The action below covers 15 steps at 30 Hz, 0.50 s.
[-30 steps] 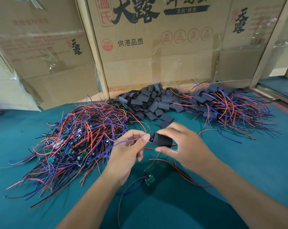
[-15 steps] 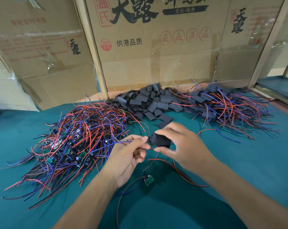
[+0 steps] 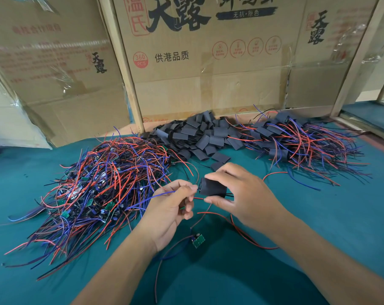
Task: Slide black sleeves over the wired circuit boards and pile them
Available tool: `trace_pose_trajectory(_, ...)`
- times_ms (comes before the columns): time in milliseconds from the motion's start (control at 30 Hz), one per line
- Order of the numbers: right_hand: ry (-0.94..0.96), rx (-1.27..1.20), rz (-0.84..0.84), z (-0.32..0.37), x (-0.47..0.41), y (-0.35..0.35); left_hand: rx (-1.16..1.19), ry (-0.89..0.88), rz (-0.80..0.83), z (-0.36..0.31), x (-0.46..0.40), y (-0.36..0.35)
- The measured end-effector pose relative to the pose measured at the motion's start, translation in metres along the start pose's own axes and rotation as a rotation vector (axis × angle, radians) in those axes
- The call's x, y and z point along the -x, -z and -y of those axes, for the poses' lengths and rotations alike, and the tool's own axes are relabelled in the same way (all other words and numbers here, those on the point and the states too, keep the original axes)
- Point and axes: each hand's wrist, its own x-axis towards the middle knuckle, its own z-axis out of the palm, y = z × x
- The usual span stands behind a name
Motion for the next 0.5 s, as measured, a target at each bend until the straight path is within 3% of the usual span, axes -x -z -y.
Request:
trace_pose_trajectory(200,-0.015,-0.075,-0.017,0.0001,0.0012,-0.0010,0.007,-0.004,0.014,0.0045,-0.0007,-0.0018)
trace_pose_trajectory(500,-0.045,-0.200,-0.003,-0.0022,0.0002,-0.0048,0.112,0.143,0.032,0.0035,0.0017,-0.0046)
